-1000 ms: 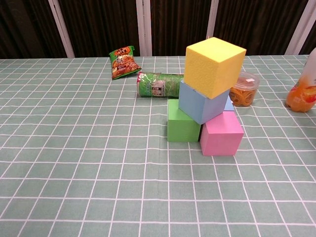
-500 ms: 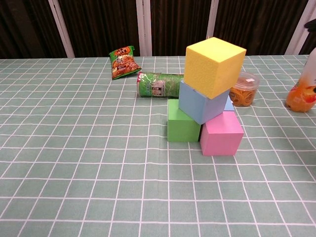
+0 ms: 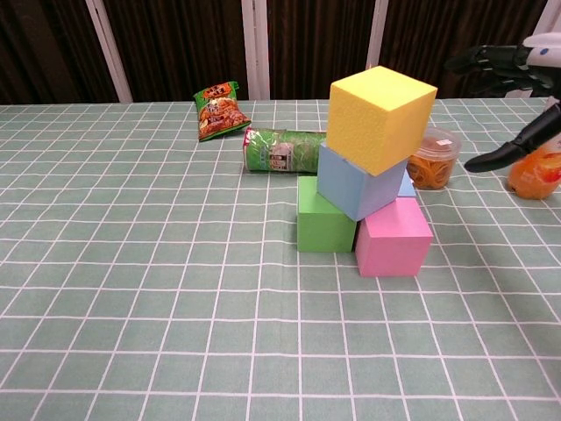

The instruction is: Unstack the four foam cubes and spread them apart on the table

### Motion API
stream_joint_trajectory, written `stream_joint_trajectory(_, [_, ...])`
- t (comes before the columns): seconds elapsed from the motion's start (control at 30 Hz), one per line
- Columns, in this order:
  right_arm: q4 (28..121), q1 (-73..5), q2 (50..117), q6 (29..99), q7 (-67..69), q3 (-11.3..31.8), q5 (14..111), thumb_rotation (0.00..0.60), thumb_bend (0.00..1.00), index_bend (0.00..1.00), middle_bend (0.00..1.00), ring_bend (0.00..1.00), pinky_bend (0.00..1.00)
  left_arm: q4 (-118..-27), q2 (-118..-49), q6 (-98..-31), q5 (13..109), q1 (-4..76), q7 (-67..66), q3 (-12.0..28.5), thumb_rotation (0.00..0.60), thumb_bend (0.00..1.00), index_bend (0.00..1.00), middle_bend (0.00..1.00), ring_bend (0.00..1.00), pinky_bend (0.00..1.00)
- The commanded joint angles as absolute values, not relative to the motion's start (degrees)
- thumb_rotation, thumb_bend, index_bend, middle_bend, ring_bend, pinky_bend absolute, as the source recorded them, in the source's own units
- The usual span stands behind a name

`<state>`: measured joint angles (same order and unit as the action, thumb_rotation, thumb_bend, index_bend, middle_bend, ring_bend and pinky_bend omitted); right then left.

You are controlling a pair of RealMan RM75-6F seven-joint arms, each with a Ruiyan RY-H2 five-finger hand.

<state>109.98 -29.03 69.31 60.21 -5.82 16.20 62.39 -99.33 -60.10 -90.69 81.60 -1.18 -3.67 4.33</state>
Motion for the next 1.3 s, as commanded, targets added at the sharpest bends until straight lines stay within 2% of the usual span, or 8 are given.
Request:
stream_joint_trajectory(0.03, [110.71, -30.69, 70.28, 60.20, -8.03, 17.18, 60.64, 0.600, 0.04, 0.00, 0.00, 0.09, 0.00, -99.34, -60.07, -90.57, 81.43, -1.11, -3.70, 4.40, 0.600, 0.14, 0.16, 0.00, 0.00, 0.00])
stream_joint_trajectory(0.23, [113.29, -33.73, 70.90, 61.02, -13.44, 18.35, 56.87, 0.600, 0.04, 0.00, 0.00, 0.09, 0.00, -99.25, -59.87, -90.48, 80.97, -1.12, -3.15, 4.61, 0.600, 0.14, 0.16, 0.00, 0.00, 0.00])
stream_joint_trajectory(0.73, [120.14, -39.18, 71.03, 62.47, -23.75, 17.27, 52.41, 0.600, 0.04, 0.01, 0.00, 0.05, 0.00, -99.31, -59.11, -90.82, 80.78, -1.61, -1.17, 4.61, 0.600, 0.14, 0.16, 0.00, 0.00, 0.00])
stream_joint_trajectory(1.3, [117.82, -46.20, 71.29, 59.89, -29.63, 16.97, 46.97, 0.600, 0.04, 0.01, 0.00, 0.04, 0.00, -99.24, -58.94, -91.49, 79.61, -2.12, -0.84, 5.17, 0.600, 0.14, 0.16, 0.00, 0.00, 0.00])
